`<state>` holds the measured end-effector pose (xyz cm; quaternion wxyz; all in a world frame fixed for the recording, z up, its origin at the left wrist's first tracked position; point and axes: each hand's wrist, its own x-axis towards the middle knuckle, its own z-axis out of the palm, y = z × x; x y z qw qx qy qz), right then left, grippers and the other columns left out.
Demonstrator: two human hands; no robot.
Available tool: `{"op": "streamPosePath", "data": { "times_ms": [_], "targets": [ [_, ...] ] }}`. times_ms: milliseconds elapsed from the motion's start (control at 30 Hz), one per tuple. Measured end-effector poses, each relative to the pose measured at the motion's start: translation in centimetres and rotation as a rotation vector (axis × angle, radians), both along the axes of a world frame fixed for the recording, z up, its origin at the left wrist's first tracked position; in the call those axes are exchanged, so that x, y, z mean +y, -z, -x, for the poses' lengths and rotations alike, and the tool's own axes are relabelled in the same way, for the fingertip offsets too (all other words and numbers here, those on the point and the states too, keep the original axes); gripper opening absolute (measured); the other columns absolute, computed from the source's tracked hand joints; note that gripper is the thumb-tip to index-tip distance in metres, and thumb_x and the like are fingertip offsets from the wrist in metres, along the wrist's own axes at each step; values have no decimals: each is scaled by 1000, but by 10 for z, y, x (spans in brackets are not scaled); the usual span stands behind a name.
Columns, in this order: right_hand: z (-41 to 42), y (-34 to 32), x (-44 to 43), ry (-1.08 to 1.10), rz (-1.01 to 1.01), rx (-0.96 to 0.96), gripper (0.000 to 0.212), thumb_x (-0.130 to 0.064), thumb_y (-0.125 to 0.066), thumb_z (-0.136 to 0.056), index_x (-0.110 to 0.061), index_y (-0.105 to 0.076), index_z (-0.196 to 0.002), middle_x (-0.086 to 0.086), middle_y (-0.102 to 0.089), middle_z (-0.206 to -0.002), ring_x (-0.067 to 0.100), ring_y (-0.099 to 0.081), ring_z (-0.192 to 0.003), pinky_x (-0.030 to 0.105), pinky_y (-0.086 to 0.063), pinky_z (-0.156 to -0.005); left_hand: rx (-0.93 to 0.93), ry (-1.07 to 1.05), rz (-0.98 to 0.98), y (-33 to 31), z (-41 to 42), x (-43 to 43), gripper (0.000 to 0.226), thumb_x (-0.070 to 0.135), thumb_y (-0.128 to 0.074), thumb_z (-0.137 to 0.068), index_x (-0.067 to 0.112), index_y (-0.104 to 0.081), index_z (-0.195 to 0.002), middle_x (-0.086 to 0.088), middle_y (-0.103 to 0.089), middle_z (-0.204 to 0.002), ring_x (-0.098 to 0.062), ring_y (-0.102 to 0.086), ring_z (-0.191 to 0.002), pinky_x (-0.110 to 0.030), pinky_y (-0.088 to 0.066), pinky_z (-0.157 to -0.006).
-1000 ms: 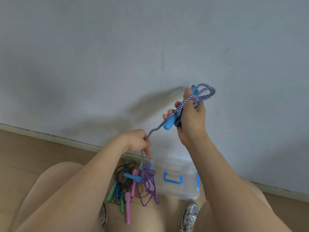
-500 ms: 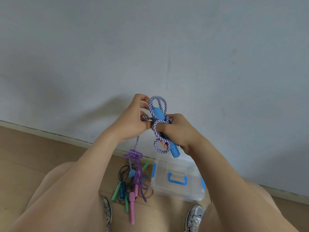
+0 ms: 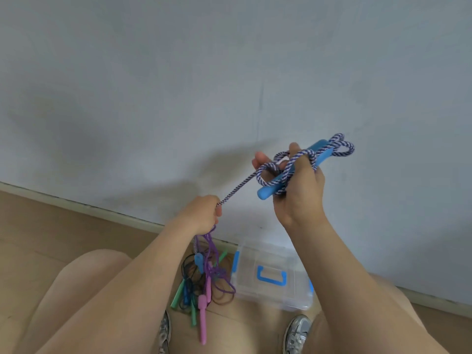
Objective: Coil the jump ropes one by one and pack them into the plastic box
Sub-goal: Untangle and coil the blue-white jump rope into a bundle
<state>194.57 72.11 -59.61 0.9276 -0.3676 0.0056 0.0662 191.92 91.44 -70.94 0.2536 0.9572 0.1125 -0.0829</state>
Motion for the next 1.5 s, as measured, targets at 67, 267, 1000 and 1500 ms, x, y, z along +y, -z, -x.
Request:
{"op": "streamPosePath", "data": {
  "times_ms": [67,267,1000,1500],
  "targets": [
    [-5,3,-5,54,120,8,12,-3,-50,-104,-7,-60,-108,14,-58,-92,28,-62,-53,43,-59,-61,24,-23,-41,7,-1,2,20,3,-48,-101,12,-59,-87,-9,-71,-95,-29,-68,-88,-37,-51,-77],
    [-13,22,-21,-196,1251,-395,22,-14,-76,-83,-14,-62,-101,4,-67,-77,28,-68,-50,34,-56,-46,-74,37,-62,-9,-7,5,18,10,-54,-103,11,-68,-93,-7,-74,-93,-25,-69,-85,-37,-54,-77],
    [-6,24,0,-210,586,-76,22,-11,-64,-82,11,-62,-87,15,-62,-83,31,-64,-87,44,-49,-78,186,324,191,-44,18,4,22,41,-58,-106,31,-78,-102,-3,-77,-108,-29,-70,-101,-40,-54,-91],
    [-18,29,-3,176,693,-72,17,-6,-63,-87,-13,-49,-80,4,-51,-64,24,-55,-59,33,-48,-53,-48,41,41,-18,11,10,47,64,-81,-80,28,-58,-101,8,-60,-95,-20,-59,-92,-34,-45,-74]
  ]
}}
